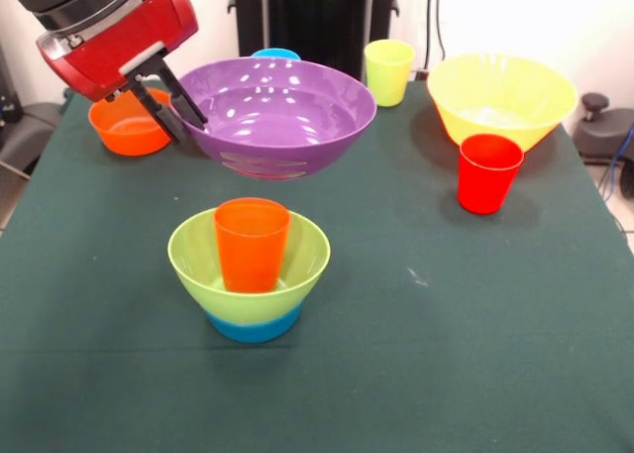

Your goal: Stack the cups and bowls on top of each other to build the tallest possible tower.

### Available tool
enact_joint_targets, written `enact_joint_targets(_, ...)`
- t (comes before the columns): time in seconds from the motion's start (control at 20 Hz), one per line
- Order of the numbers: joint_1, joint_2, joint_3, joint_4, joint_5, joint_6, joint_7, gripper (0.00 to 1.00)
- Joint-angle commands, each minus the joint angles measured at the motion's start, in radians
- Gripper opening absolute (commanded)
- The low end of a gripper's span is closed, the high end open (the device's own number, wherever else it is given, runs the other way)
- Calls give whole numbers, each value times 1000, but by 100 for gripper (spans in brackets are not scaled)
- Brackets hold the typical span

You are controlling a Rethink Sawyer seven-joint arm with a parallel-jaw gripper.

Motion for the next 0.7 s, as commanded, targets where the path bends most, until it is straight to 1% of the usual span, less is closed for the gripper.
enact_joint_targets(0.05, 6, -24, 19, -19, -56, 62, -274, 0)
enact_joint_targets(0.2, 14, -9, 21, -52, -63, 76, -280, 0)
enact_joint_targets(0.7, 27, 12, 22, -105, -93, 95, -323, 0)
